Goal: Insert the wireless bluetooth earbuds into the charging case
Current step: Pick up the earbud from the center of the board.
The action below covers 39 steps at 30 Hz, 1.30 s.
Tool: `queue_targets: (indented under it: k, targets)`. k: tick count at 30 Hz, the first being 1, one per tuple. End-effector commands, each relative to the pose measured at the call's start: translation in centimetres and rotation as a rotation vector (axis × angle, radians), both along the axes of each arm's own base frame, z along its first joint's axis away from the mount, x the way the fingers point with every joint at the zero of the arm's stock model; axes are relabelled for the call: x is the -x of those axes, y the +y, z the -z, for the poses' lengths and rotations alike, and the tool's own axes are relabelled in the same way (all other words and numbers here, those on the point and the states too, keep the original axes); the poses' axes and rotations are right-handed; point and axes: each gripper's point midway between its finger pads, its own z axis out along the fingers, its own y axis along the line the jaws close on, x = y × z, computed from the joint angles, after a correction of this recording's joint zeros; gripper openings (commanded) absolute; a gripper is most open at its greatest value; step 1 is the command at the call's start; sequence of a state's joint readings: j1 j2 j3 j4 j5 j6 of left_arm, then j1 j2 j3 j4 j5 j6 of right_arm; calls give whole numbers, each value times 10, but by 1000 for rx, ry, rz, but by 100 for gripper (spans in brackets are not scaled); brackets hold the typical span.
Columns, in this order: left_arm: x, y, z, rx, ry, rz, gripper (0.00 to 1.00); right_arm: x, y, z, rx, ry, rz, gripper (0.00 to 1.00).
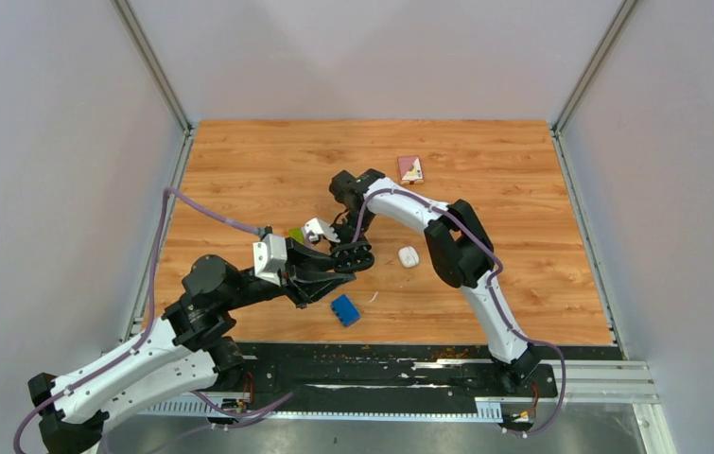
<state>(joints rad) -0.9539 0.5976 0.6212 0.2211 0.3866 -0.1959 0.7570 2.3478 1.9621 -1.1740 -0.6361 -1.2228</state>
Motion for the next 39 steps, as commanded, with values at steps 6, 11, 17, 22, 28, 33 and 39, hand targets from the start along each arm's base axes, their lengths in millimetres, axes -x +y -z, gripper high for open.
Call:
queue_targets:
  k: [6, 11, 17, 22, 28, 33, 39]
  targets:
    - [3, 0, -11, 43, -14, 16, 0, 20, -21, -19, 54, 36, -69, 33]
    - [4, 0, -12, 47, -13, 17, 0, 23, -23, -22, 55, 49, -70, 28]
    - [3, -3, -12, 46, -9, 24, 0, 21, -13, -32, 15, 47, -43, 30]
    - [3, -4, -11, 46, -7, 26, 0, 16, -8, -33, -7, 30, -24, 29]
    - [3, -4, -11, 44, -6, 28, 0, 15, -8, -33, -7, 24, -20, 21]
    - [3, -4, -10, 49, 0, 30, 0, 16, -9, -34, -4, 25, -21, 14]
    - [3, -5, -10, 48, 2, 32, 0, 16, -7, -38, -14, 28, -17, 3]
